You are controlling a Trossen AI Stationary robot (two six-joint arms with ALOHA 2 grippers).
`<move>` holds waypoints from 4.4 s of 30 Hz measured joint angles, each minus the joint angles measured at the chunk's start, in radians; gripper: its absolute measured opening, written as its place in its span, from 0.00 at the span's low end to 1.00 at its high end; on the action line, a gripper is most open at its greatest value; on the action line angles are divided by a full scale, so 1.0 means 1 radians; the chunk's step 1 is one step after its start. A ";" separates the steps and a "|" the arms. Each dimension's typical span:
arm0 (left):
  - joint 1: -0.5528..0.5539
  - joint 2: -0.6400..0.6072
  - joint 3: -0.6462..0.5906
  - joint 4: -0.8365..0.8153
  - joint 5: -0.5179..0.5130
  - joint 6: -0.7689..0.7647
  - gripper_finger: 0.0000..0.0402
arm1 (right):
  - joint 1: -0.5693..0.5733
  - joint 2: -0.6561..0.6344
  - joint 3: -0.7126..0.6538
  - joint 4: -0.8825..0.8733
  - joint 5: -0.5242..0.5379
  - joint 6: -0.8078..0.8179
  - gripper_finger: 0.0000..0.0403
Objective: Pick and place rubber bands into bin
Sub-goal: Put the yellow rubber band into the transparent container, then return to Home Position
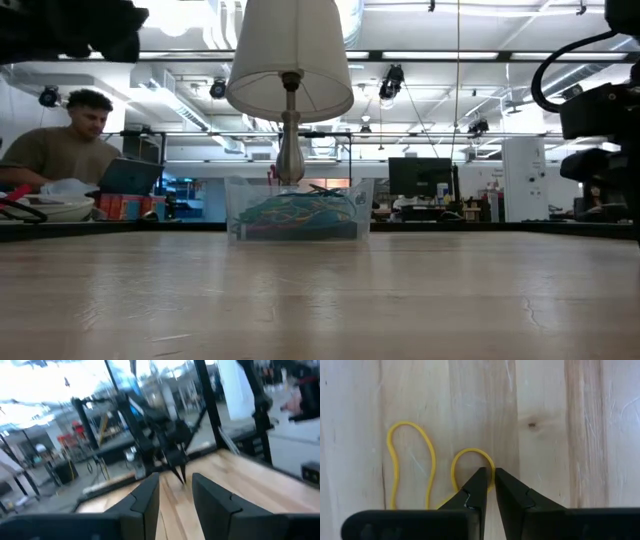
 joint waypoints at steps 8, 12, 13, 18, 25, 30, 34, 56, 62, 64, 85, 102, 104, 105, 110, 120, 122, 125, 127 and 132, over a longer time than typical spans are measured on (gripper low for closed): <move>0.000 -0.102 -0.034 -0.005 -0.001 -0.006 0.25 | 0.001 0.010 0.000 0.001 0.042 -0.027 0.03; 0.000 -0.134 -0.043 -0.002 -0.001 -0.006 0.25 | 0.004 0.011 0.016 -0.002 0.076 -0.066 0.02; 0.000 -0.138 -0.044 -0.002 -0.001 -0.006 0.25 | 0.004 0.013 0.026 -0.006 0.092 -0.083 0.02; 0.000 -0.152 -0.051 -0.002 -0.002 -0.006 0.25 | 0.000 0.014 0.099 0.004 0.196 -0.202 0.02; 0.000 -0.154 -0.053 -0.002 -0.002 -0.006 0.25 | 0.000 0.013 0.219 0.007 0.350 -0.425 0.02; 0.000 -0.154 -0.054 -0.002 -0.004 -0.006 0.25 | -0.002 0.013 0.303 0.041 0.508 -0.613 0.02; 0.000 -0.155 -0.055 -0.001 -0.004 -0.006 0.25 | -0.012 0.012 0.352 0.152 0.606 -0.806 0.02; 0.001 -0.153 -0.055 -0.001 -0.001 -0.006 0.25 | -0.501 0.025 0.477 0.648 0.066 -1.247 0.02; 0.000 -0.150 -0.055 -0.001 -0.002 -0.006 0.25 | -0.614 0.121 0.477 0.827 -0.137 -1.248 0.02; 0.000 -0.147 -0.055 0.001 -0.002 -0.006 0.25 | -0.642 0.163 0.477 0.857 -0.160 -1.247 0.02; 0.000 -0.140 -0.056 -0.001 -0.004 -0.006 0.25 | -0.817 0.493 0.661 0.686 -0.305 -1.017 0.02; 0.000 -0.134 -0.056 0.000 -0.002 -0.006 0.25 | -0.893 0.503 0.670 0.605 -0.511 -0.844 0.22; 0.000 -0.134 -0.056 -0.001 -0.001 -0.006 0.25 | -0.892 0.503 0.672 0.606 -0.511 -0.850 0.26; 0.000 -0.134 -0.056 -0.001 -0.001 -0.006 0.25 | -0.892 0.501 0.673 0.605 -0.512 -0.857 0.28; 0.000 -0.134 -0.056 -0.004 -0.009 0.017 0.25 | -0.893 0.443 0.662 0.596 -0.595 -0.888 0.34; 0.001 -0.131 -0.075 -0.014 -0.241 -0.006 0.25 | -0.895 0.103 0.459 0.421 -0.669 -0.986 0.34; 0.001 -0.130 -0.075 -0.028 -0.236 -0.006 0.25 | -0.894 0.004 0.374 0.461 -0.669 -0.982 0.33; 0.001 -0.123 -0.081 -0.037 -0.230 -0.008 0.25 | -0.896 -0.157 0.226 0.564 -0.669 -0.967 0.32; 0.001 -0.122 -0.095 -0.038 -0.224 -0.009 0.25 | -0.909 -0.268 0.112 0.661 -0.667 -0.939 0.31; 0.001 -0.136 -0.122 -0.019 -0.222 -0.009 0.25 | -0.957 -0.478 -0.133 0.872 -0.660 -0.850 0.30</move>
